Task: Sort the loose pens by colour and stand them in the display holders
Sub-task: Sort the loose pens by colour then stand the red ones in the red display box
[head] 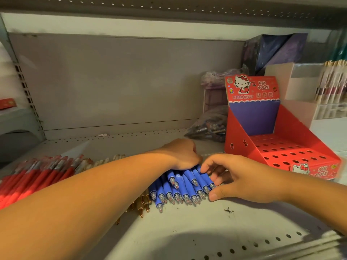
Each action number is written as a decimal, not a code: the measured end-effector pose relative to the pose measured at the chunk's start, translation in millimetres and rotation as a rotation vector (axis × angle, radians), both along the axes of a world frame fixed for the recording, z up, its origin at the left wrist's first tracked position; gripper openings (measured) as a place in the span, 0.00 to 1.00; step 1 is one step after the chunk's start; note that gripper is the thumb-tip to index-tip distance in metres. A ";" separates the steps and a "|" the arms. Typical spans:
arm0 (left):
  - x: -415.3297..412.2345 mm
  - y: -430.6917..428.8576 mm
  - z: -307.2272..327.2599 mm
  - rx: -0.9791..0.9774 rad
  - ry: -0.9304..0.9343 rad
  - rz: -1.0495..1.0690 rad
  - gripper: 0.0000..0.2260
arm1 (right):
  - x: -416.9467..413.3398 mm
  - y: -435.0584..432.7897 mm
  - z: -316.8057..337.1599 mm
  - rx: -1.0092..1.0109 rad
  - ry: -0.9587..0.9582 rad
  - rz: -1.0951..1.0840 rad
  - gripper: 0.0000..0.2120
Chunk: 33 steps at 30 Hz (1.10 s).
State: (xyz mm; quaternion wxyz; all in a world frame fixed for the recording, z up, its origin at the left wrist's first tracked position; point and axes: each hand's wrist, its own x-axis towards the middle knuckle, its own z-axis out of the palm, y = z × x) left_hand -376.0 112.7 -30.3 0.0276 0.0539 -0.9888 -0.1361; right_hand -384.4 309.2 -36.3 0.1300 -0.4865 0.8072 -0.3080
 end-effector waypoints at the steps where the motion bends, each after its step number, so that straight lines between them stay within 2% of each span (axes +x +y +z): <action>1: 0.8 0.7 0.0 0.001 0.002 -0.002 0.13 | 0.0 -0.6 -0.4 0.009 0.028 0.005 0.22; 8: 11.1 6.4 6.7 0.083 0.047 -0.006 0.16 | 1.9 -1.6 3.2 0.157 0.223 0.059 0.26; 13: 26.1 9.4 19.8 0.156 0.187 0.094 0.15 | 6.0 -3.6 7.2 0.180 0.194 0.097 0.29; 17: 45.3 -0.6 29.7 0.086 0.142 0.216 0.13 | 9.1 -3.9 11.2 0.198 0.199 0.110 0.27; 20: 68.5 -13.2 34.4 0.037 0.141 0.259 0.10 | 12.1 -5.8 14.3 0.181 0.243 0.090 0.23; 24: 114.5 -42.8 45.6 0.115 0.198 0.317 0.06 | 14.9 -13.8 21.6 0.099 0.263 0.031 0.13; 27: 153.7 -70.1 50.0 0.159 0.261 0.374 0.04 | 19.3 -28.3 28.0 0.055 0.277 0.034 0.14; 30: 190.0 -93.2 48.2 0.129 0.299 0.429 0.09 | 31.5 -48.8 36.7 0.024 0.233 0.037 0.15; 33: 222.0 -113.2 44.1 0.166 0.348 0.469 0.06 | 49.3 -71.6 45.4 -0.027 0.175 0.010 0.17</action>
